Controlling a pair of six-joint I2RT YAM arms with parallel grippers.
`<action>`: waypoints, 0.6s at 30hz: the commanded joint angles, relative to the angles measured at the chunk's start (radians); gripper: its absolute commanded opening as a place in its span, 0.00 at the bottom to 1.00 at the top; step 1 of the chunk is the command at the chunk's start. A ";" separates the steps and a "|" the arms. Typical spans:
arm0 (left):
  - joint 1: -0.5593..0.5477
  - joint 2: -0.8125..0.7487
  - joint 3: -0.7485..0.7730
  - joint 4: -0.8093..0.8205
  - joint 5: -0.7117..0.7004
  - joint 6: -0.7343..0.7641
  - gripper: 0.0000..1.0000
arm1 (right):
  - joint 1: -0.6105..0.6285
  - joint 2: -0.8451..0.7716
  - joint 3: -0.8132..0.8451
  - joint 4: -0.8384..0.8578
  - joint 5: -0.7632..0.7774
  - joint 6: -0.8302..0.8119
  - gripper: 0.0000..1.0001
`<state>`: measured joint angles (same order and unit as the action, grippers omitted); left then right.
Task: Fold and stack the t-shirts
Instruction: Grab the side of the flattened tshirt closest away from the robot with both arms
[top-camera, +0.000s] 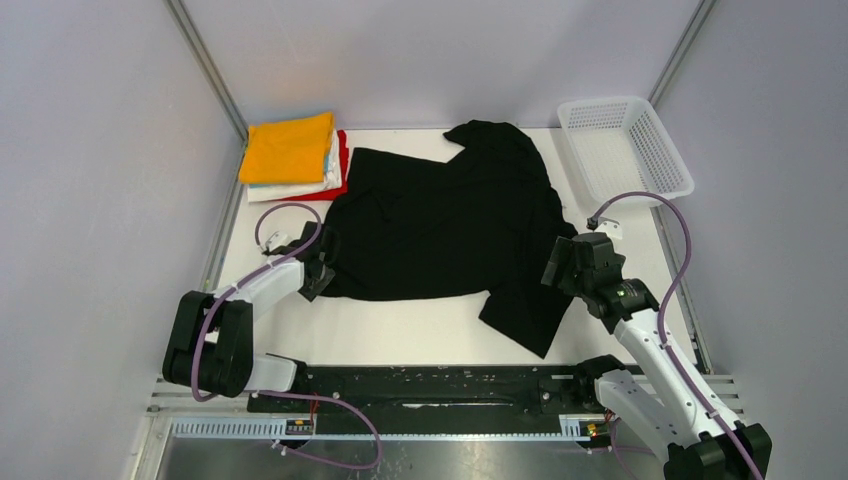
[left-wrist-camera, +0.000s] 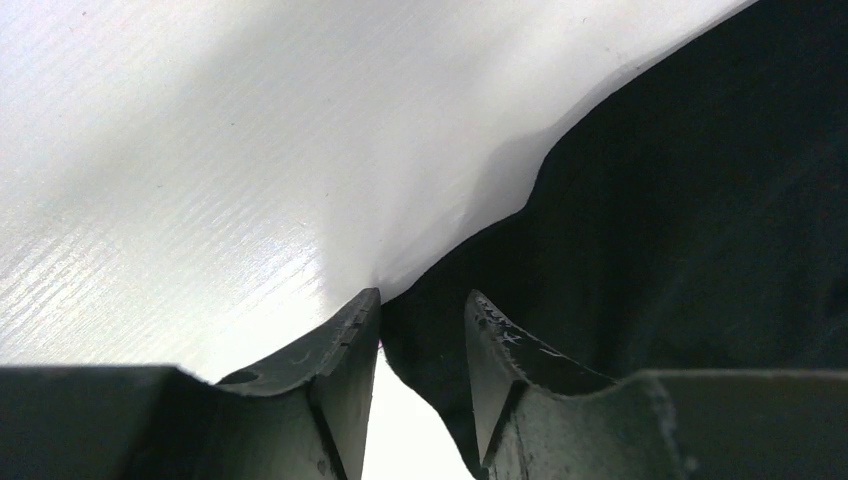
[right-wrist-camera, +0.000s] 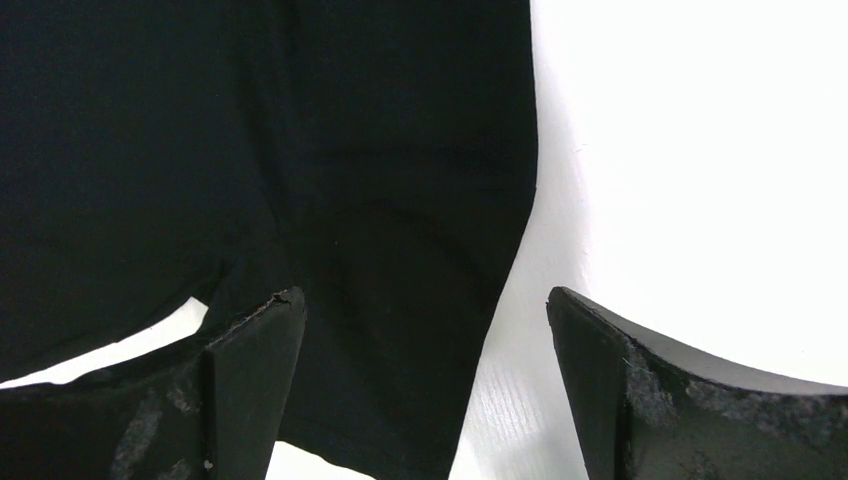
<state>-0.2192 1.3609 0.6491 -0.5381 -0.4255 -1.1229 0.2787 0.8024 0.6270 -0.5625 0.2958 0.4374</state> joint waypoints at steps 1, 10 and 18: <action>0.004 0.019 -0.004 -0.014 0.032 0.002 0.28 | -0.004 0.003 0.028 0.012 0.044 -0.014 0.99; 0.003 -0.027 -0.007 -0.004 0.029 0.082 0.00 | -0.004 0.038 0.047 -0.014 0.047 -0.050 1.00; 0.003 -0.309 -0.089 -0.075 -0.065 0.103 0.00 | 0.005 0.096 0.070 -0.124 -0.204 -0.036 0.93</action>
<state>-0.2176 1.1584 0.5774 -0.5636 -0.4221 -1.0386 0.2787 0.8734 0.6540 -0.6106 0.2543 0.3954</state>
